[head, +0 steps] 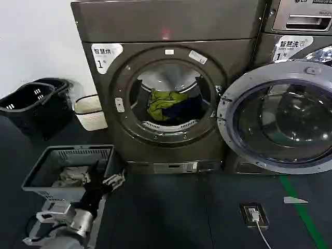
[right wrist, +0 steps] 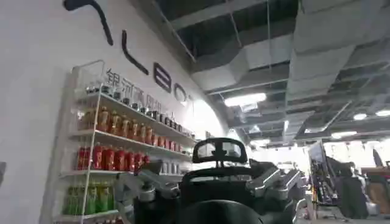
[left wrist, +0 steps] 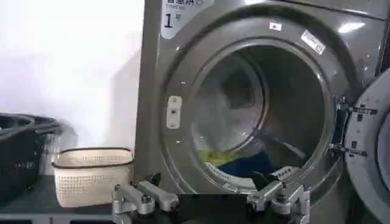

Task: Grasp the clothes from the dryer.

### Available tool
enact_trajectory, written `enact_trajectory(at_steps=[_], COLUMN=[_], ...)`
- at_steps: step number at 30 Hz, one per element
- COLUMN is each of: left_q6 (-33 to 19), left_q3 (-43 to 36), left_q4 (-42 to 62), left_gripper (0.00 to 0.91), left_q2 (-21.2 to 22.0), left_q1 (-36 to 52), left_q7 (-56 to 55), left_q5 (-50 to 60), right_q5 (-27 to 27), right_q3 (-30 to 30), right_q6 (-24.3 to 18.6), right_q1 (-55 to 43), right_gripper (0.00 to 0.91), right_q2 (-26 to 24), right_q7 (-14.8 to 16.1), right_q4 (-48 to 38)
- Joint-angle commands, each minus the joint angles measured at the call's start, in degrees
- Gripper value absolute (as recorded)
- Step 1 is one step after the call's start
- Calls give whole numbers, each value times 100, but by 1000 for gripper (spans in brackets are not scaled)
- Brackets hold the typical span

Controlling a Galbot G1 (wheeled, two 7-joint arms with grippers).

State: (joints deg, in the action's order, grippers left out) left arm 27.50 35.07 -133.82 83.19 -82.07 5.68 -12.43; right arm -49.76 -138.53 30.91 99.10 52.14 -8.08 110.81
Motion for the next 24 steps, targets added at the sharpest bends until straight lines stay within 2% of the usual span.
enact_trajectory(at_steps=[1,3,24], left_q6=[35,38,62], left_q3=[-4,-6,-28], left_q4=[-2,-5,-35], left_gripper=[907,907,907], left_q2=[-4,-9,-24], left_q1=[12,26,11], left_q7=[8,10,45], left_q5=[-38,-40,-16], right_q5=[-105,-134,-144], right_q3=[-13,-13,-67], right_q6=[-146,-158,-177], right_q1=[8,3,-21], right_gripper=[907,907,907], right_q2=[-6,2,25], right_q7=[18,90,40], right_q4=[-13,-11,-7])
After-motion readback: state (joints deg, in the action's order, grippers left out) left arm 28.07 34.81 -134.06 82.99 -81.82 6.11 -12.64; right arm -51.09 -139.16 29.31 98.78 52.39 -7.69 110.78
